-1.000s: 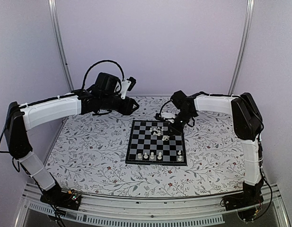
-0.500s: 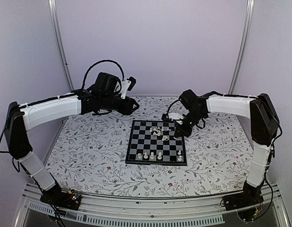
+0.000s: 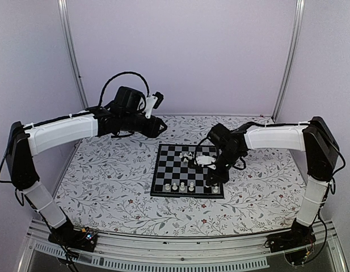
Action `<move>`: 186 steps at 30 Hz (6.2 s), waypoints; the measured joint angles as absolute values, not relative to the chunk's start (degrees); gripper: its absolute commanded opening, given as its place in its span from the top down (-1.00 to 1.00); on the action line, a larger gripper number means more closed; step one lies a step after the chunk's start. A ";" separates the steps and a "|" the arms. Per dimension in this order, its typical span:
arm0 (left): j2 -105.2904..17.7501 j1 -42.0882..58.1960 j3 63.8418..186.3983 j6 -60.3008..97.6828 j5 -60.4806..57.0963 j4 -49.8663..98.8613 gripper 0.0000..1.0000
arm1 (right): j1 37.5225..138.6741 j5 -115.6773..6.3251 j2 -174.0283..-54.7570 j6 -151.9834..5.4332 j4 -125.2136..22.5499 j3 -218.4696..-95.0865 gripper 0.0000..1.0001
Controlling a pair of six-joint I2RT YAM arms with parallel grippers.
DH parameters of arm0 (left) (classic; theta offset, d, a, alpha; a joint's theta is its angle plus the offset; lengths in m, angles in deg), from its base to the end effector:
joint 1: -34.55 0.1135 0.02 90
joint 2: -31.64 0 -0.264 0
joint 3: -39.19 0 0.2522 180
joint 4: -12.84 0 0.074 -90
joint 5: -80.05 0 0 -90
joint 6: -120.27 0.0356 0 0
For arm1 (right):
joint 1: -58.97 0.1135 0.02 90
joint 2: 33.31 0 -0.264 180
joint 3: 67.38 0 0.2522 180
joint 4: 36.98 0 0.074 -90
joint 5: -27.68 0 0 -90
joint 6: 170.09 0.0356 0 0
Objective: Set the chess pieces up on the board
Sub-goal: Place the chess piece on the chessboard, then pick up the chess piece from the chessboard, then place the chess piece on the chessboard, then pick up the chess piece from the chessboard.
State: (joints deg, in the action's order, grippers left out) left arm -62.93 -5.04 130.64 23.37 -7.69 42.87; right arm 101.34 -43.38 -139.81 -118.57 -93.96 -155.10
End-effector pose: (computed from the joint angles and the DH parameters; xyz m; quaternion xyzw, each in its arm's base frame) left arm 0.2955 -0.2462 0.3030 0.2565 0.8411 -0.2038 0.4304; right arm 0.2584 0.2513 0.1811 -0.6502 0.7319 0.1673 0.1166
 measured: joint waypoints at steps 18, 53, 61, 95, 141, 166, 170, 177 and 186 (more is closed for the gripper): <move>-63.02 -5.04 130.69 23.35 -7.36 43.53 0.04 | 101.30 -46.44 -144.07 -117.69 -92.36 -157.81 0.68; -63.63 -5.04 130.79 23.37 -6.69 44.10 0.03 | 100.14 -52.16 -157.16 -114.74 -93.00 -178.79 0.52; -63.63 -5.04 130.82 23.37 -6.64 44.12 0.02 | 100.14 -51.99 -157.60 -114.53 -94.09 -179.12 0.90; -63.63 -5.04 130.82 23.37 -6.51 44.47 0.01 | 102.65 -42.24 -146.98 -115.27 -97.06 -167.16 0.98; -63.65 -5.04 131.34 23.35 -5.81 44.51 -0.02 | 102.63 -47.55 -146.39 -115.42 -96.32 -162.92 0.45; -63.65 -5.04 131.34 23.35 -5.83 44.56 -0.03 | 97.21 -48.56 -157.36 -107.84 -97.98 -179.66 0.21; -63.67 -5.04 131.34 23.35 -5.83 44.58 -0.03 | 97.21 -49.00 -158.24 -107.16 -98.31 -180.06 0.20; -63.69 -5.04 131.34 23.35 -5.81 44.62 -0.03 | 97.21 -51.27 -159.11 -106.39 -98.33 -180.17 0.25; -64.55 -5.04 131.34 23.35 -5.79 44.93 -0.04 | 97.21 -52.60 -159.59 -105.96 -98.09 -180.17 0.58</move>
State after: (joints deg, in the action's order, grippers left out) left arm -64.55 -5.04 131.34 23.35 -5.79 44.93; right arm 97.21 -52.60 -159.59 -105.96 -98.09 -180.17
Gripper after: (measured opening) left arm 0.517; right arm 0.258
